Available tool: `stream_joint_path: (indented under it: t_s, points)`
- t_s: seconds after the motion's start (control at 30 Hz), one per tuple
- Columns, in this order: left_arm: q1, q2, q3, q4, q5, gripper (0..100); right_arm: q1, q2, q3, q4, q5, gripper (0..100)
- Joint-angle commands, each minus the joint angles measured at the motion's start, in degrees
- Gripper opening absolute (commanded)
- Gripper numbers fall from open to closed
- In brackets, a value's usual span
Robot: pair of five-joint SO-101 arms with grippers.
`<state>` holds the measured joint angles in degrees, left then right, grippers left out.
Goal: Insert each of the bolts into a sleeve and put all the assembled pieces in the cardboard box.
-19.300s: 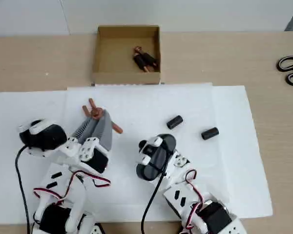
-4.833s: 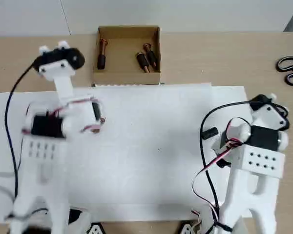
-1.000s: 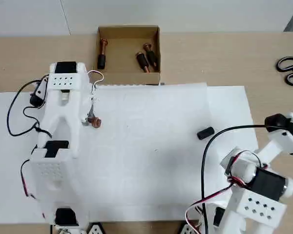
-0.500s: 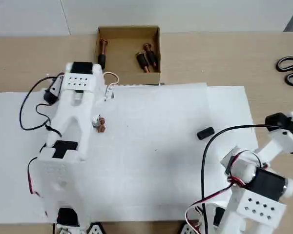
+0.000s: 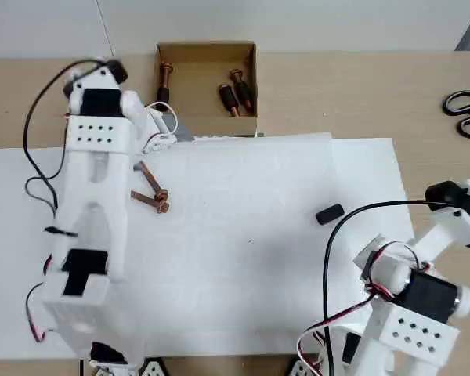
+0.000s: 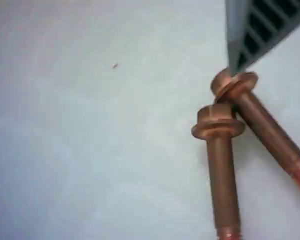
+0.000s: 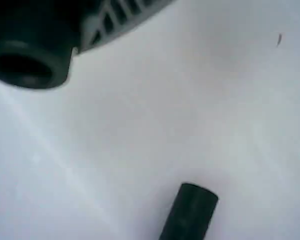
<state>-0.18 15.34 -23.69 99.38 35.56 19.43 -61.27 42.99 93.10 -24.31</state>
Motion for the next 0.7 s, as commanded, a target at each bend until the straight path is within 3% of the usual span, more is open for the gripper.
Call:
stream_joint_path:
  t_s: [0.0, 0.23, 0.33, 0.47, 0.5, 0.6, 0.67]
  points:
    - [-0.97, -6.59, 1.10, 0.97, -8.79, 38, 0.57, -0.57, 0.53, -2.68, 0.44, 0.2]
    - [-2.11, -6.07, 1.36, 0.97, -7.21, 37, 0.48, -0.92, 2.37, -3.82, 0.44, 0.2]
    - [-3.52, -4.84, 1.27, 0.62, -0.53, 25, 0.57, -1.01, 2.37, -3.82, 0.44, 0.2]
    - [-3.34, -2.81, 1.27, 0.97, -5.01, 6, 0.48, -1.01, 2.37, -3.82, 0.44, 0.2]
    - [-3.60, -1.93, 1.45, 0.97, -9.58, 2, 0.48, -1.01, 2.37, -3.82, 0.44, 0.2]
    - [-3.60, -0.09, 1.71, 0.88, -38.59, 1, 0.48, -1.01, 2.37, -3.82, 0.44, 0.2]
    - [-4.13, 0.53, 1.89, 0.70, -49.14, 1, 0.48, -1.01, 2.37, -3.82, 0.44, 0.2]
